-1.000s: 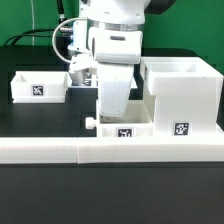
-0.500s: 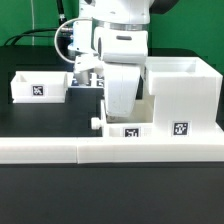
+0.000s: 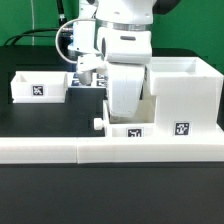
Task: Assemble drawer
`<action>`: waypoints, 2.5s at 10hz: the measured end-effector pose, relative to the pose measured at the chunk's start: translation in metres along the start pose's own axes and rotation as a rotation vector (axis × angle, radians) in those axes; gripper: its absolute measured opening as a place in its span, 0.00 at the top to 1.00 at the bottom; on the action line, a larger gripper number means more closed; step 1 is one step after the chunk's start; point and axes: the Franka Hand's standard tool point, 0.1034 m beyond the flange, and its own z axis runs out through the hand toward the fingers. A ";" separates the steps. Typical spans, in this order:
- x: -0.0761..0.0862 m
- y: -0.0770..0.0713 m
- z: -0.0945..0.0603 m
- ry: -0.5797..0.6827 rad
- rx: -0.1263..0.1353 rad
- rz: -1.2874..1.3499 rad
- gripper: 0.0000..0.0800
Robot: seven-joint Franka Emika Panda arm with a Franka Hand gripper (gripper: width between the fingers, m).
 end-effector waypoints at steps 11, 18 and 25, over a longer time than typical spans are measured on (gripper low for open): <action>-0.016 0.017 -0.059 -0.030 0.040 0.054 0.19; -0.079 0.005 -0.044 0.063 0.036 -0.054 0.19; -0.073 -0.013 -0.001 0.181 0.094 -0.045 0.19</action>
Offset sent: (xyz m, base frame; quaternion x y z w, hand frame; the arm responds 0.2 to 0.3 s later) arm -0.0032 -0.0024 0.0097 0.0248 -0.0055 0.0045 0.9997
